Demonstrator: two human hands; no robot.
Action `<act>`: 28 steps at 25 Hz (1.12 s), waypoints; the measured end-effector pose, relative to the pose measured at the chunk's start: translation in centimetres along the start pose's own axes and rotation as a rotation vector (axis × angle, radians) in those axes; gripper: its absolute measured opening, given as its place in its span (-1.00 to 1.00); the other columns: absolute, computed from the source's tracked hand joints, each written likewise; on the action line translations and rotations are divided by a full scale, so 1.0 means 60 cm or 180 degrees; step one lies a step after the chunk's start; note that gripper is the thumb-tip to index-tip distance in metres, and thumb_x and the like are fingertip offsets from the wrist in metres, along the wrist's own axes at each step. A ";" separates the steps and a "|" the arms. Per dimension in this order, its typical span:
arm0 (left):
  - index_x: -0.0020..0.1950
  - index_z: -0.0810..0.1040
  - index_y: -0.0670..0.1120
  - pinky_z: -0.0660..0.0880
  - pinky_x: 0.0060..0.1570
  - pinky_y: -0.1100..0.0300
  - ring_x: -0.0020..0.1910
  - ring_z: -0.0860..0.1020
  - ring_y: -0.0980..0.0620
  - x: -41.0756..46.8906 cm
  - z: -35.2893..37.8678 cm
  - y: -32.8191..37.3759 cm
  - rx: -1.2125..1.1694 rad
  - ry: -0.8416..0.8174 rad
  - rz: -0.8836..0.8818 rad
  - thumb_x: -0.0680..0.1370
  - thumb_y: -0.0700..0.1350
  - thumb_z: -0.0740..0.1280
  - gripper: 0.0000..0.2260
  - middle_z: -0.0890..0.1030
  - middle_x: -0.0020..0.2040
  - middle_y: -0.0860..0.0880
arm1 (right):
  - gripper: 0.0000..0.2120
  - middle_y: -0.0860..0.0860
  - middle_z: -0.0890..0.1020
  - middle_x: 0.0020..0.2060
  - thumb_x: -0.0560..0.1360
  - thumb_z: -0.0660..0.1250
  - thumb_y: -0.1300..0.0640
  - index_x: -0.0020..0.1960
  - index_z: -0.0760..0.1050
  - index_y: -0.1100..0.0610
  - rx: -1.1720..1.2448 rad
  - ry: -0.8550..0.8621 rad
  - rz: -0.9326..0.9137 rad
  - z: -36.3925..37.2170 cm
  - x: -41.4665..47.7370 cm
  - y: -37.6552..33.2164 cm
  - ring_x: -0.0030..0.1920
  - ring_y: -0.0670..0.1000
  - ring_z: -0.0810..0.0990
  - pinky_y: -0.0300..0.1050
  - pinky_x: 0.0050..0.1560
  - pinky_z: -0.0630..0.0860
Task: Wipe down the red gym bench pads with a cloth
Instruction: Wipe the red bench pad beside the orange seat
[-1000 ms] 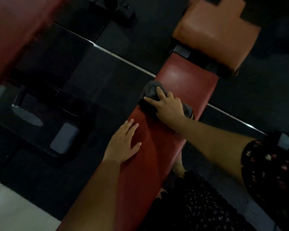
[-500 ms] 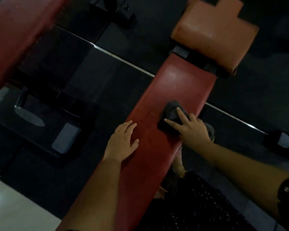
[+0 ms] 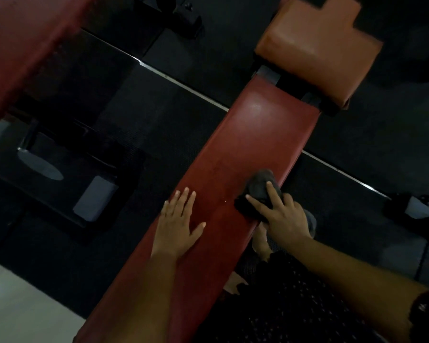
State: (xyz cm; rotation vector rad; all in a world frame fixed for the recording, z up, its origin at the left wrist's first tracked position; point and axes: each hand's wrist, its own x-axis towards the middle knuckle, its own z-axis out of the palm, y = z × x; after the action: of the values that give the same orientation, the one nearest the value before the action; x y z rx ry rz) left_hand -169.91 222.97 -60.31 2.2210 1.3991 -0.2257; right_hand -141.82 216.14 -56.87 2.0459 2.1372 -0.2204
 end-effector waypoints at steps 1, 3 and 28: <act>0.60 -0.13 0.03 -0.15 0.54 -0.02 0.56 -0.21 0.07 0.000 0.003 -0.003 0.0013 0.0005 0.0026 0.51 0.34 -0.07 -0.27 -0.16 0.58 0.06 | -0.18 0.25 0.42 0.37 0.22 0.60 0.01 0.42 0.38 -0.17 -0.0057 -0.0043 -0.0073 -0.001 0.021 -0.012 -0.07 0.27 0.52 0.03 -0.32 0.54; 0.60 -0.10 0.02 -0.13 0.53 -0.01 0.56 -0.19 0.06 0.005 0.001 -0.007 0.0066 0.0052 0.0113 0.51 0.34 -0.04 -0.26 -0.14 0.59 0.05 | -0.24 0.22 0.40 0.39 0.29 0.54 -0.04 0.43 0.35 -0.20 -0.0157 -0.0043 -0.0103 -0.015 0.074 -0.037 -0.03 0.27 0.53 0.01 -0.29 0.50; 0.58 0.12 0.00 -0.15 0.53 0.00 0.57 -0.05 0.01 -0.084 0.046 -0.001 -0.0086 0.0387 -0.0248 0.54 0.27 0.06 -0.33 0.12 0.58 -0.02 | -0.05 0.25 0.29 0.43 0.22 0.56 0.19 0.47 0.19 -0.21 -0.0310 -0.0104 -0.0285 0.018 -0.078 0.027 -0.04 0.31 0.48 0.11 -0.30 0.52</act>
State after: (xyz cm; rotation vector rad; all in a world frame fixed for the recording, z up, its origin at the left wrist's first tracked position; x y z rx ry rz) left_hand -171.94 217.59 -60.71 2.1924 1.5454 -0.0992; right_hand -140.01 211.41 -56.83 1.8835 2.1773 -0.1571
